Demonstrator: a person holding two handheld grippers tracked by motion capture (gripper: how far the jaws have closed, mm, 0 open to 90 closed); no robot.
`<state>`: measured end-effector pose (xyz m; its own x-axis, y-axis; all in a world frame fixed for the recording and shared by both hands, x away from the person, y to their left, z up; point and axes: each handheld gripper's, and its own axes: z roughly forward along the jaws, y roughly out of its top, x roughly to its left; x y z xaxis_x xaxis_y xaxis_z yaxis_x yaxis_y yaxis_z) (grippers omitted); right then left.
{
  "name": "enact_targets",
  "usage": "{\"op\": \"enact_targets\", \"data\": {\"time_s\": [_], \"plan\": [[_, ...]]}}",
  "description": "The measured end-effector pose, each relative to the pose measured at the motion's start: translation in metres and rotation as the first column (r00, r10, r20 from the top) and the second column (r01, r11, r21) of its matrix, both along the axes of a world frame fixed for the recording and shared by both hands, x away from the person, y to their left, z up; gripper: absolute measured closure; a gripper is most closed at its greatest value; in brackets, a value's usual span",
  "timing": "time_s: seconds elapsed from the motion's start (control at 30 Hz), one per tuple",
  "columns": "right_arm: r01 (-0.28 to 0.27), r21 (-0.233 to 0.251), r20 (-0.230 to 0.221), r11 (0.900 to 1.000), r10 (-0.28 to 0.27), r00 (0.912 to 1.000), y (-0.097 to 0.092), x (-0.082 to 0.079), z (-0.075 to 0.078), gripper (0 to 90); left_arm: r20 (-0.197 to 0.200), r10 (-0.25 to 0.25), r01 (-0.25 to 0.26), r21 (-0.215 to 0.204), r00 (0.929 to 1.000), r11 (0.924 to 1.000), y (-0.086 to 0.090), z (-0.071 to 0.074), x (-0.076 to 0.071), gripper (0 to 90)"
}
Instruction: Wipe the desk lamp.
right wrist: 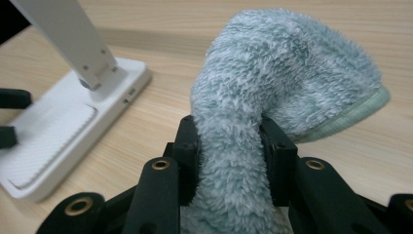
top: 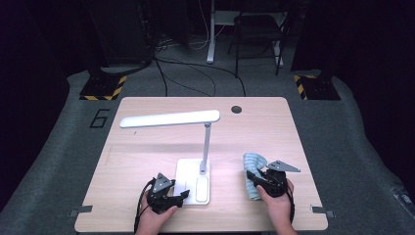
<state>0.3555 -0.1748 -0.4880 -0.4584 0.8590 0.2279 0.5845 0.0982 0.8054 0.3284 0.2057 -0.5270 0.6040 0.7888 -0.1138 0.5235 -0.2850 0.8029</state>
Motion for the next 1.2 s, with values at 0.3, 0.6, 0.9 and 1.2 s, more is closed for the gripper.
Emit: {"op": "enact_targets", "data": {"time_s": [0.3, 0.6, 0.9, 1.2], "plan": [[0.048, -0.087, -0.046, 0.9950, -0.052, 0.9976, -0.021, -0.004, -0.021, 64.0, 0.010, 0.003, -0.003, -0.001, 0.9999, 1.0000, -0.001, 0.000, 0.000, 28.3], [0.064, -0.071, -0.049, 0.9955, -0.067, 0.9965, -0.022, -0.001, -0.024, 60.0, 0.013, 0.002, -0.002, 0.002, 0.9999, 1.0000, -0.001, 0.000, -0.001, 28.5], [0.075, -0.079, -0.009, 0.9940, -0.076, 0.9971, -0.020, -0.003, -0.015, 44.8, 0.017, 0.002, -0.002, 0.008, 0.9999, 1.0000, -0.002, 0.000, -0.002, 28.4], [0.028, -0.055, 0.050, 0.9981, -0.026, 0.9984, -0.014, -0.008, 0.014, 40.8, 0.025, -0.008, 0.008, 0.014, 0.9997, 0.9999, -0.001, 0.000, -0.001, 28.3]]}}
